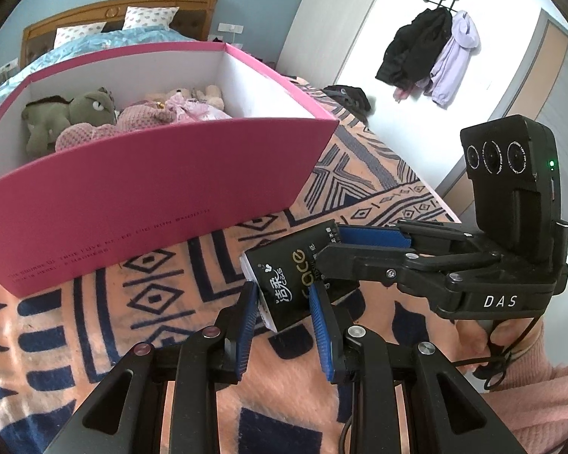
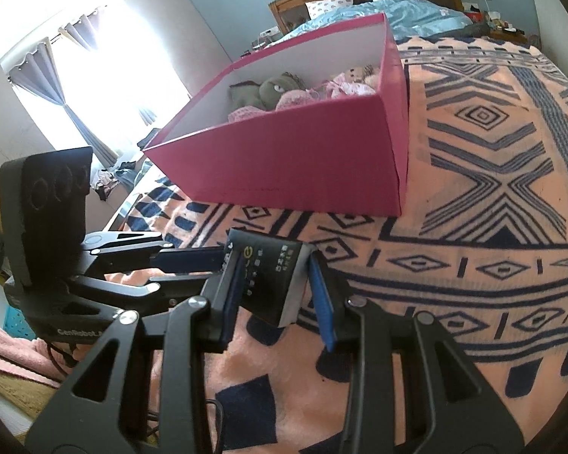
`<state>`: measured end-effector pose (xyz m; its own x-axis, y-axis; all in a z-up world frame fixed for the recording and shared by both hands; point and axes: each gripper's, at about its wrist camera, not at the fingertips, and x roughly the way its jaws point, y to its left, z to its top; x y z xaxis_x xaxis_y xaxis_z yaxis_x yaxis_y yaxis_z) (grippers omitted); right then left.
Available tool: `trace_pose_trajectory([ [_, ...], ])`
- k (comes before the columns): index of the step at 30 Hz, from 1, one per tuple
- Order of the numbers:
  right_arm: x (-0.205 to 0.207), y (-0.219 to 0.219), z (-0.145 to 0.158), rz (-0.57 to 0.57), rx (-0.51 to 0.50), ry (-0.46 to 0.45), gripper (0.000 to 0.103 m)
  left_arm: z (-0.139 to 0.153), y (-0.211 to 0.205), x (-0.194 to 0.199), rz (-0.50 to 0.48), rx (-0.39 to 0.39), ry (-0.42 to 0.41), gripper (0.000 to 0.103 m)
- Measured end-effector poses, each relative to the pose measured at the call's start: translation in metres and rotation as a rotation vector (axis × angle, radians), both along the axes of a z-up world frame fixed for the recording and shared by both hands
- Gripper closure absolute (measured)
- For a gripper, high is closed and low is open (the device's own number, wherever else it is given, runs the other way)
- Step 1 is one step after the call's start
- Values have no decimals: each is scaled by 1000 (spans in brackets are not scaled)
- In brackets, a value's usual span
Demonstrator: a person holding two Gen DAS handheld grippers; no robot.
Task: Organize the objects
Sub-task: 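Lift the black card off the blanket with the right gripper, then carry the black card over the rim of the pink box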
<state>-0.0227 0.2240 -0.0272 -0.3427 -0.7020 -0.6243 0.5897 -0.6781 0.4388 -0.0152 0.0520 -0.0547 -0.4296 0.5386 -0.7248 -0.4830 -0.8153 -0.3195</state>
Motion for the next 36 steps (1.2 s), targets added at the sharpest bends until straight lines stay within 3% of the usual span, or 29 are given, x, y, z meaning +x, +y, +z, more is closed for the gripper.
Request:
trace_pose_trajectory([
  [36, -7, 0, 27, -5, -20, 71, 65, 23, -2, -5, 6, 5, 64, 76],
])
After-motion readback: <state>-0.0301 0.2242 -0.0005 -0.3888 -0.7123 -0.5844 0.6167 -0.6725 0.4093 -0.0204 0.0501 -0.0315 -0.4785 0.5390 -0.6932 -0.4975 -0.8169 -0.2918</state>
